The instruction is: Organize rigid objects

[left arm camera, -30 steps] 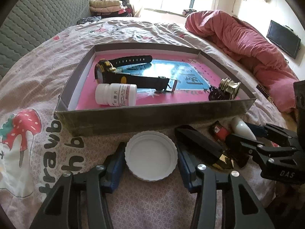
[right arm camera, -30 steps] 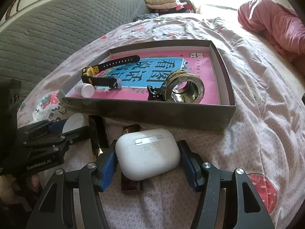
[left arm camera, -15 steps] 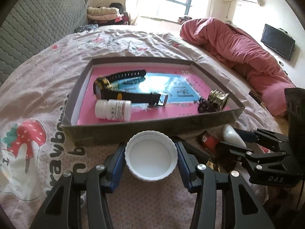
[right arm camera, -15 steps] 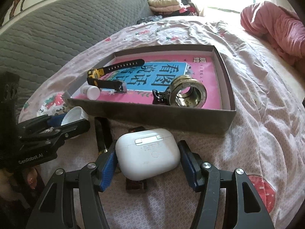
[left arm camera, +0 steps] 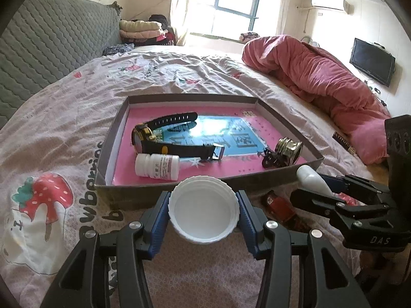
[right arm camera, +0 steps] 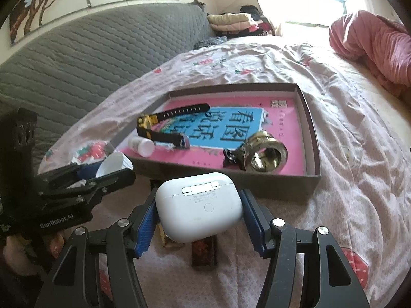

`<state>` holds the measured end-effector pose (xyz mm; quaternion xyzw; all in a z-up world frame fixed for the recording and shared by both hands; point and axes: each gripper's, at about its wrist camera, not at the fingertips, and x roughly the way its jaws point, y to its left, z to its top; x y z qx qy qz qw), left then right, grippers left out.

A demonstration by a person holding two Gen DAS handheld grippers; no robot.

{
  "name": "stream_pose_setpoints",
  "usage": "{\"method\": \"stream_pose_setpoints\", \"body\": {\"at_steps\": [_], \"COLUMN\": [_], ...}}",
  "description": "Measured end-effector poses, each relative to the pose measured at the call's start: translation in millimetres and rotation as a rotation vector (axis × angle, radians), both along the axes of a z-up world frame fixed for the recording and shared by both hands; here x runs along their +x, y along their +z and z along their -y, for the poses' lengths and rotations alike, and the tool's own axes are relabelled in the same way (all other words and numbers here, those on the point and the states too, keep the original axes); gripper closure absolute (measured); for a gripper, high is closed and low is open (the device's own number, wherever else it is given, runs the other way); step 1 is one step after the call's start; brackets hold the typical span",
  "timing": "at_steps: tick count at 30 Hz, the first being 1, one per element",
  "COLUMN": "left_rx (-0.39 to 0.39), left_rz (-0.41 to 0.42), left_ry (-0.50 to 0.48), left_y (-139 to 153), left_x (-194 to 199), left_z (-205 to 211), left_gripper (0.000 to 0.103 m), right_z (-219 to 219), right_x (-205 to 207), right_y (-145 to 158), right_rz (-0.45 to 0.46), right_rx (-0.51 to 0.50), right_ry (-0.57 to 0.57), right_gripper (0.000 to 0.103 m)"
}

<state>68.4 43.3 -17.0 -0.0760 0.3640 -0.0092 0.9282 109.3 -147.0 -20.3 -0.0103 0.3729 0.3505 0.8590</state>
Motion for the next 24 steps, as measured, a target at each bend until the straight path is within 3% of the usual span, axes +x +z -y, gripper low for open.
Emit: {"method": "stream_pose_setpoints", "body": {"at_steps": [24], "left_rx": [-0.013], "left_rz": [0.033], "left_ry": [0.023], "left_y": [7], "left_x": [6], "left_z": [-8], "left_gripper": [0.052], "right_z": [-17], "right_x": [16], "right_y": [14], "right_rz": [0.088], "right_rx": [0.021], "right_ry": [-0.021], "right_gripper": [0.040]}}
